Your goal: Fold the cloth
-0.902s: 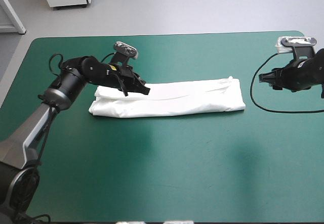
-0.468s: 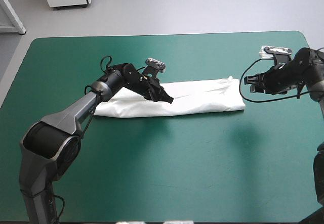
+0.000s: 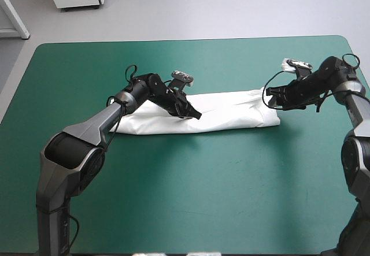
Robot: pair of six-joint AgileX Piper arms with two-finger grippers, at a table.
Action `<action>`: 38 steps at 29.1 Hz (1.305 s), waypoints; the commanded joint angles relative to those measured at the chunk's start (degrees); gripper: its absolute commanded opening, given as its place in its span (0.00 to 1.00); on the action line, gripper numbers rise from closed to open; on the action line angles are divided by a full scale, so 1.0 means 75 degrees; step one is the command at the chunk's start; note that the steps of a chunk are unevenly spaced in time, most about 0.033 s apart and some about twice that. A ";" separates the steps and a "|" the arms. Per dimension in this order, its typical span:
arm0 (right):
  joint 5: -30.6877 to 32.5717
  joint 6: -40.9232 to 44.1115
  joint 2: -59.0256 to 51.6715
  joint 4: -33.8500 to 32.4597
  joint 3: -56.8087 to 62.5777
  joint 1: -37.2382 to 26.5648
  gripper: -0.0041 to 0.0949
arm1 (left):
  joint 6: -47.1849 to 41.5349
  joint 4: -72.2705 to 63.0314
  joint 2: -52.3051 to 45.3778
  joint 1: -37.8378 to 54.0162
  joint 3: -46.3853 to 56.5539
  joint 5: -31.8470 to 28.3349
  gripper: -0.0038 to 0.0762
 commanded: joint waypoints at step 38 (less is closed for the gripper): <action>0.0466 -0.0475 0.1070 0.1220 -0.0617 0.0954 0.02 | -0.0031 0.0315 -0.0405 -0.0025 -0.0227 0.0216 0.04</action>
